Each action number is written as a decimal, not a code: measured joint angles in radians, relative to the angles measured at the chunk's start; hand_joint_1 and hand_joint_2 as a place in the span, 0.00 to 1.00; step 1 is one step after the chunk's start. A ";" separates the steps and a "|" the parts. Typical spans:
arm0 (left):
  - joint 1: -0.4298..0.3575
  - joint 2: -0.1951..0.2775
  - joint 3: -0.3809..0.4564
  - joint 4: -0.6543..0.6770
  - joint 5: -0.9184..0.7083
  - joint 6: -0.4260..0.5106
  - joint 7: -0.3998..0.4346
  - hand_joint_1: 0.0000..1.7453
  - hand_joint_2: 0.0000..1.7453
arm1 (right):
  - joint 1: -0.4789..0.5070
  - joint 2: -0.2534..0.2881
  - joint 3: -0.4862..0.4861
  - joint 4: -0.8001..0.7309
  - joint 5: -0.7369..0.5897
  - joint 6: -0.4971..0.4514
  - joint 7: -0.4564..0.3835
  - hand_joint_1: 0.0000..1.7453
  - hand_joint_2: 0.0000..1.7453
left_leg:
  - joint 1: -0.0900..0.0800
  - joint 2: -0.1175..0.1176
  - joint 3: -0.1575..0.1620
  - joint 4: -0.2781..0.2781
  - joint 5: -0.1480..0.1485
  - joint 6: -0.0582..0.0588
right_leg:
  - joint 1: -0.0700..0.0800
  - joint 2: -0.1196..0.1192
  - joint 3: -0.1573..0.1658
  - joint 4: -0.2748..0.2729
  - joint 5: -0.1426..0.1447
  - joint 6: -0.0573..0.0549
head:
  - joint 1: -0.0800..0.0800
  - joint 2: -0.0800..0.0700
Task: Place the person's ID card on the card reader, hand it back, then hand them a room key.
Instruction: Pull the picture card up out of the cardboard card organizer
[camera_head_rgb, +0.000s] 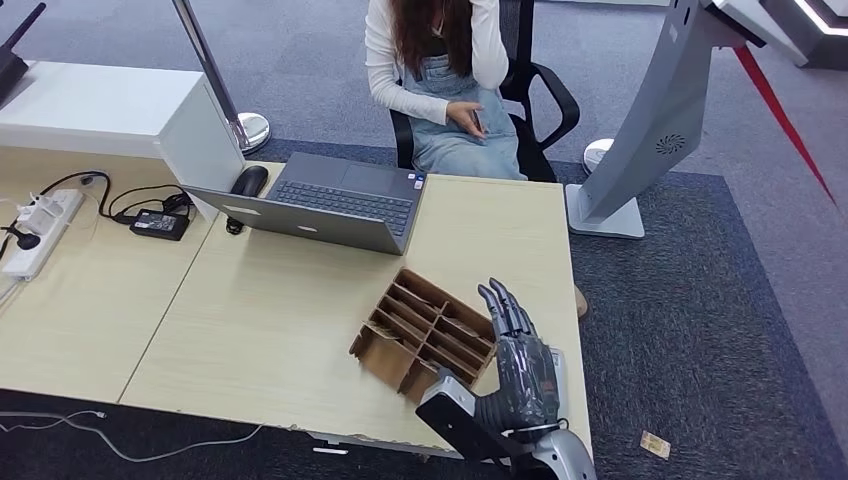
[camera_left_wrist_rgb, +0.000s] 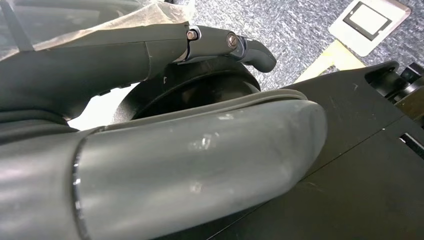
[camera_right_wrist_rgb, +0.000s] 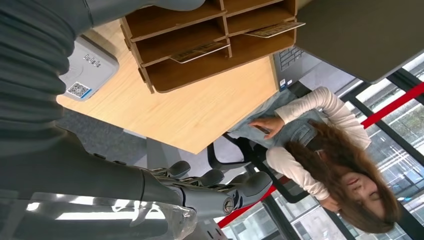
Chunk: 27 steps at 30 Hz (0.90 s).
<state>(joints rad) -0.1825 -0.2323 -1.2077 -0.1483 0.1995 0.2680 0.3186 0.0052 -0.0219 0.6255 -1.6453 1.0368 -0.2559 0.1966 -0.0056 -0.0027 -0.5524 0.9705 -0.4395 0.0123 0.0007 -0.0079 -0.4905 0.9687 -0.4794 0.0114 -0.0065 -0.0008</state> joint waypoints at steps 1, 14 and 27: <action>0.000 0.000 -0.001 0.000 0.000 -0.001 0.001 0.00 0.00 | -0.004 0.000 0.004 0.002 0.002 0.003 0.002 0.05 1.00 | 0.000 0.000 0.000 0.000 0.000 0.000 | 0.000 0.000 0.000 0.000 0.000 0.000 | 0.000 0.000; -0.006 0.000 -0.036 0.004 0.018 -0.011 0.000 0.00 0.00 | -0.062 0.009 0.051 0.038 0.043 0.037 0.024 0.33 1.00 | 0.000 0.000 0.000 0.000 0.000 0.000 | 0.000 0.000 0.000 0.000 0.000 0.000 | 0.000 0.000; -0.008 0.000 -0.048 0.005 0.025 -0.016 -0.002 0.00 0.00 | -0.097 0.008 0.051 0.043 0.135 0.059 0.075 0.30 1.00 | 0.000 0.000 0.000 0.000 0.000 0.000 | 0.000 0.000 0.000 0.000 0.000 0.000 | 0.000 0.000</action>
<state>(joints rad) -0.1905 -0.2323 -1.2560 -0.1434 0.2243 0.2517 0.3163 -0.0921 -0.0135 0.6768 -1.6027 1.1719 -0.1965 0.2719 -0.0057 -0.0027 -0.5521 0.9705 -0.4395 0.0123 0.0006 -0.0078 -0.4903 0.9687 -0.4794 0.0114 -0.0065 -0.0008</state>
